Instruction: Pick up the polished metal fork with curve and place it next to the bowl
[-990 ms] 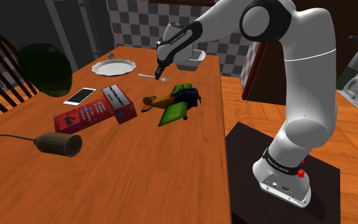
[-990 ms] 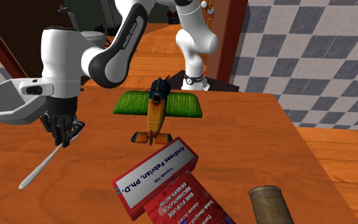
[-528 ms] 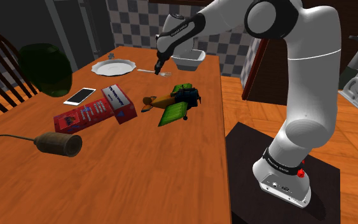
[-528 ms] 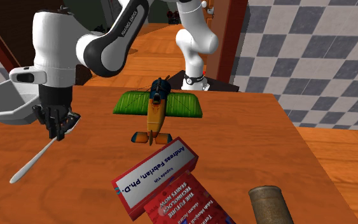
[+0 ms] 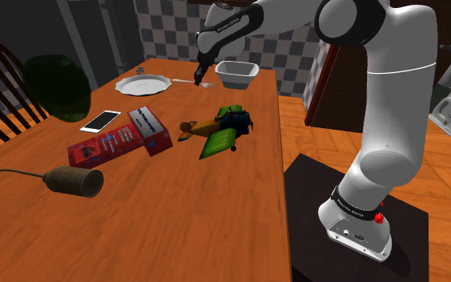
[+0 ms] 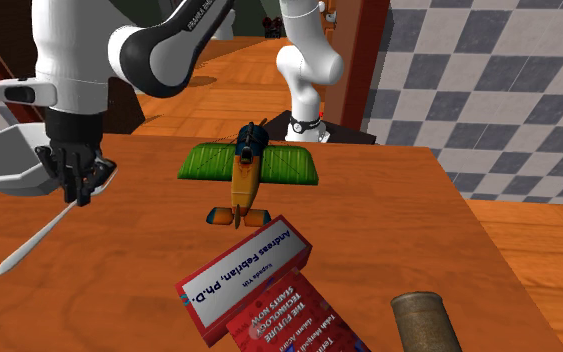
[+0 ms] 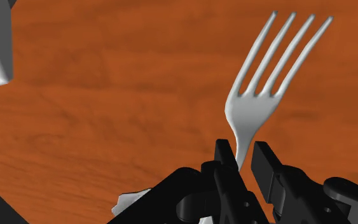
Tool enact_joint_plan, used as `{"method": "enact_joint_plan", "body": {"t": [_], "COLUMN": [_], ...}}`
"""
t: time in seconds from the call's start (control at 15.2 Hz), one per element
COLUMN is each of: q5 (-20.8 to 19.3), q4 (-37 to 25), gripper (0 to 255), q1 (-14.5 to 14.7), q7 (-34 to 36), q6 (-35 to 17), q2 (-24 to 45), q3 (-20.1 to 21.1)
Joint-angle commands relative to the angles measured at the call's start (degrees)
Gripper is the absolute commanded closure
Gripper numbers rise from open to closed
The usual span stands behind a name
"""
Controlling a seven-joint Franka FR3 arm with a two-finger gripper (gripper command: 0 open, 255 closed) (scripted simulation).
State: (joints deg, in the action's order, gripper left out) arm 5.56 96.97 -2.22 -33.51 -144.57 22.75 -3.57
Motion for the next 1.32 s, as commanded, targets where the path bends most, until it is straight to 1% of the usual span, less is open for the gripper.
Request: {"method": "enact_joint_plan", "body": {"t": [0.0, 0.92, 0.99, 1.25], "q5": [-0.2, -1.0, -1.0, 1.1], "q4": [-0.5, -7.2, -7.3, -20.1], "gripper": [255, 255, 255, 255], "q1": [0.1, 0.2, 0.2, -3.0], "q7": [0.2, 1.1, 1.1, -2.5], "q6": [1.1, 10.7, 10.8, 15.6], "q2": [-0.7, -3.5, -3.6, 4.7], "q3": [-0.1, -0.5, -0.5, -0.6]}}
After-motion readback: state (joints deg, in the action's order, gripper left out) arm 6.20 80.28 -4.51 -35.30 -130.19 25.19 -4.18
